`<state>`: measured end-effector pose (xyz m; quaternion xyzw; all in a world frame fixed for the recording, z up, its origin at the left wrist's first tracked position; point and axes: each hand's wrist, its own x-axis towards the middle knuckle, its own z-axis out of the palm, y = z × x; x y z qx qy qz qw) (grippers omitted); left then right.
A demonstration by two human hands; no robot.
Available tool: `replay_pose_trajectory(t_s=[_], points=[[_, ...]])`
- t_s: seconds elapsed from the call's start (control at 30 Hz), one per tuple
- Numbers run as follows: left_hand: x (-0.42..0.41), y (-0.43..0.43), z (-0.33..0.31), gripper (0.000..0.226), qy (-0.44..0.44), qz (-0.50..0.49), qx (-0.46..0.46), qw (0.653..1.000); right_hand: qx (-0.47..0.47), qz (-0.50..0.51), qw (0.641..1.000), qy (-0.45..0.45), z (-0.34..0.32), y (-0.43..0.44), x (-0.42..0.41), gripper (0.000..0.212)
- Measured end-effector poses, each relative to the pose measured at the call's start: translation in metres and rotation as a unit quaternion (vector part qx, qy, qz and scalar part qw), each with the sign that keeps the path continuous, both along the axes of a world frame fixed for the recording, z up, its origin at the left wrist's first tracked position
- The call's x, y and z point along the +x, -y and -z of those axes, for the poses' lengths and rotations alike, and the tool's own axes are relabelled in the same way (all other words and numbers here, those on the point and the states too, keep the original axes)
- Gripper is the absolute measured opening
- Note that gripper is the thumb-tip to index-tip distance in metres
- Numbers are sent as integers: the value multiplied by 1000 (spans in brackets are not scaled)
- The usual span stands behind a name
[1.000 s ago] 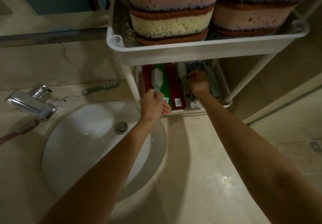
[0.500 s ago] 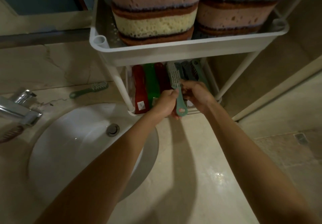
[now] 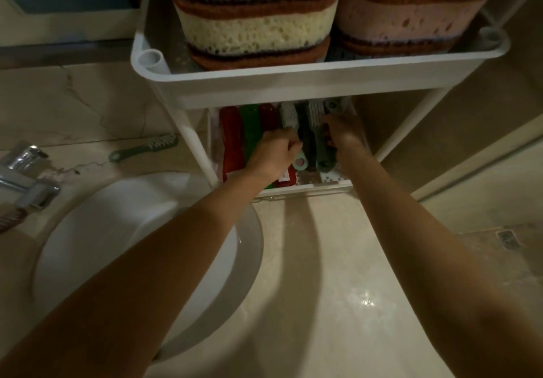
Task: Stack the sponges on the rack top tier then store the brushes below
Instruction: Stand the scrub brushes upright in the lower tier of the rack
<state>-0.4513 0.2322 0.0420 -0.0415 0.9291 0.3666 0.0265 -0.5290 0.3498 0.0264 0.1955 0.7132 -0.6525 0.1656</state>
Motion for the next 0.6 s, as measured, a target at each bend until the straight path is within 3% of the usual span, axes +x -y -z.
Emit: replay_pose_trajectory(t_s=[0.17,0.4,0.6], points=[[-3,2,13,32,-42,79,-192,977,166,-44,978,-116,7,18,-22,26],[-9,-3,23,57,-30,76,-227,970,169,-94,974,-122,15,11,-27,25],[-15,-10,25,49,-12,72,-234,969,271,-165,937,-148,24,1,-15,15]])
